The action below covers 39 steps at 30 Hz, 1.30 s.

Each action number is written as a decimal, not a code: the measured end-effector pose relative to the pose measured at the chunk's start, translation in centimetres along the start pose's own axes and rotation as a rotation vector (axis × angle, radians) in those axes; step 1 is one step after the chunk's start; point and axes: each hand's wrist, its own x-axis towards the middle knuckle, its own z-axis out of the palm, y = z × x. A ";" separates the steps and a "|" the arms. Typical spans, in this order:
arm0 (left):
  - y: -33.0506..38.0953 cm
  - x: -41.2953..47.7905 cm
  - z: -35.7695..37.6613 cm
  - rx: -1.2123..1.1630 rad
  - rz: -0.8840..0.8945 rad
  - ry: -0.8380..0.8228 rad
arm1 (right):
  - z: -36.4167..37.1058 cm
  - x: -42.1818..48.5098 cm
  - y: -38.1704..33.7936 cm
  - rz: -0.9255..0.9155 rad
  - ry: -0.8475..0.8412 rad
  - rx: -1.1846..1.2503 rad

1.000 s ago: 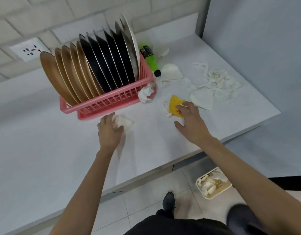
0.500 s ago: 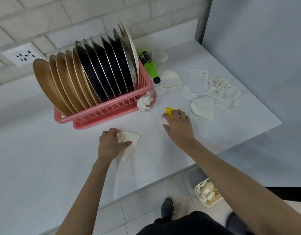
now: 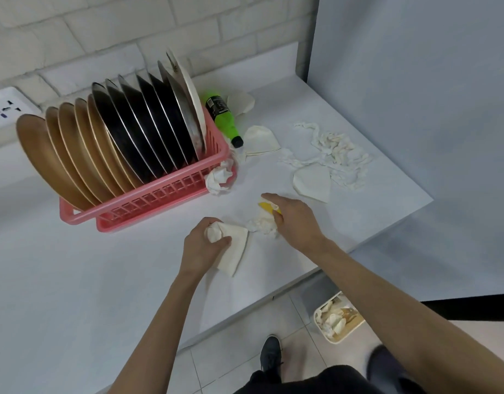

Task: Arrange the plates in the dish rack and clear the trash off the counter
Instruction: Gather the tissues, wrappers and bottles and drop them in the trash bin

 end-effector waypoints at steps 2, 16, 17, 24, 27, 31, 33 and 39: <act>1.0 -0.2 0.6 -0.028 0.039 -0.038 | -0.6 -0.6 0.4 0.070 0.023 0.140; 4.9 -3.6 5.0 -0.140 0.215 -0.183 | -7.2 -10.3 3.1 0.426 0.262 0.686; 5.3 -4.1 5.8 -0.144 0.227 -0.207 | -7.5 -11.7 3.5 0.455 0.286 0.716; 7.4 -7.4 12.7 -0.171 0.201 -0.365 | -7.3 -20.3 6.5 0.660 0.368 0.774; 6.8 -8.8 15.8 -0.051 0.235 -0.425 | -6.6 -23.8 8.2 0.776 0.426 0.738; 4.5 -10.7 19.9 0.080 0.267 -0.562 | -5.0 -28.8 11.4 0.973 0.418 0.654; 2.9 -11.3 22.0 0.157 0.239 -0.600 | -3.4 -31.4 13.5 1.088 0.325 0.583; -4.1 -11.1 28.4 0.319 0.078 -0.613 | 2.3 -36.2 18.6 1.285 0.166 0.568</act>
